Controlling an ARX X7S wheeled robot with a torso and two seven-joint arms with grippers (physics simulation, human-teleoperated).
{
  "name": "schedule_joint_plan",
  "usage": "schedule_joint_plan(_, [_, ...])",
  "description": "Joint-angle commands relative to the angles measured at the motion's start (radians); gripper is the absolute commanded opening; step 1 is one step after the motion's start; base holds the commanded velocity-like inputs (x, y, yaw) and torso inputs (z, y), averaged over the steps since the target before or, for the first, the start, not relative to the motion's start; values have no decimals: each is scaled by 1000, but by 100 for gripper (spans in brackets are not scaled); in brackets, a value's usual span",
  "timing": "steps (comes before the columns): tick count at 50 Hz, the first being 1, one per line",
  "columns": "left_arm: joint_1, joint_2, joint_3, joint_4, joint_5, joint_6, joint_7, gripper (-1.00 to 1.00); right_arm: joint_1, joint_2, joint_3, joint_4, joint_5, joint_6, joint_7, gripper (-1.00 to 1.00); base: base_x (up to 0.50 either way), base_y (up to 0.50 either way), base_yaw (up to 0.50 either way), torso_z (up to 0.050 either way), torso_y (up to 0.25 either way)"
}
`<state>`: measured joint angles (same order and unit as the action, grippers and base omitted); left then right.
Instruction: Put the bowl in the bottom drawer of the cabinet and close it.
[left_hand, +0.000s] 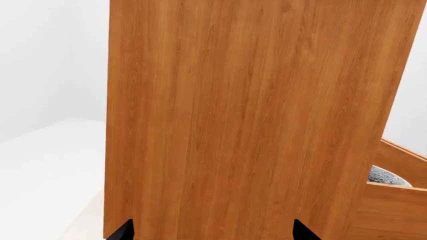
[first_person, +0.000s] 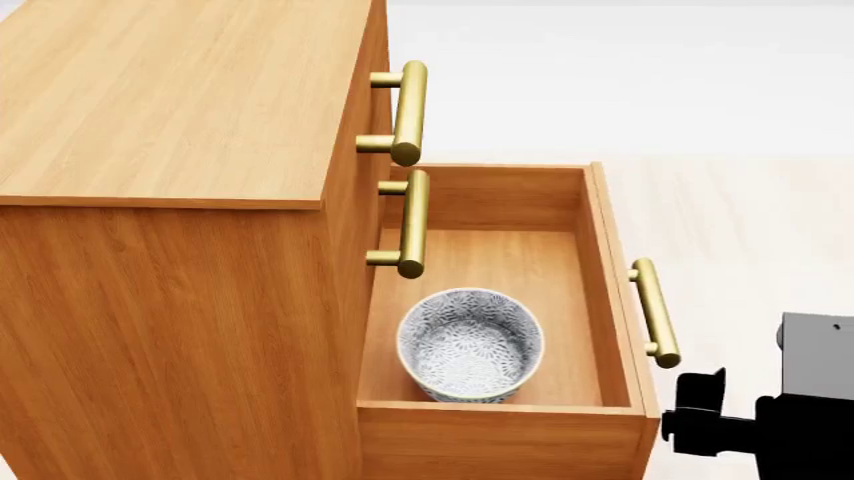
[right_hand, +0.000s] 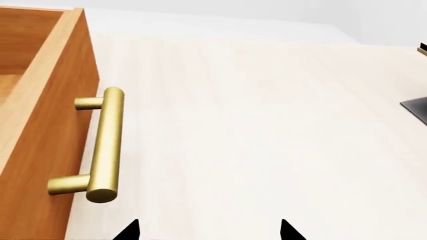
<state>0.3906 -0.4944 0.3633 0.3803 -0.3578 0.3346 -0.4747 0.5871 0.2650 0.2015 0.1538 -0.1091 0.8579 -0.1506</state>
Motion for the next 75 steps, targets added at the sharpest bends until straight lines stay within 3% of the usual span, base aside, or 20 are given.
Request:
schedule_joint_plan(1, [2,-2,1,3,-1,1,-2,100,-4,-16,-16,4,11,4,-3,100,0,0,0,0,0])
schedule_joint_plan(75, [-1,-5,6,-1,-11,12,-11,100,-15,-81,-119,-14,52,16,-14,100,0,0,0,0,0])
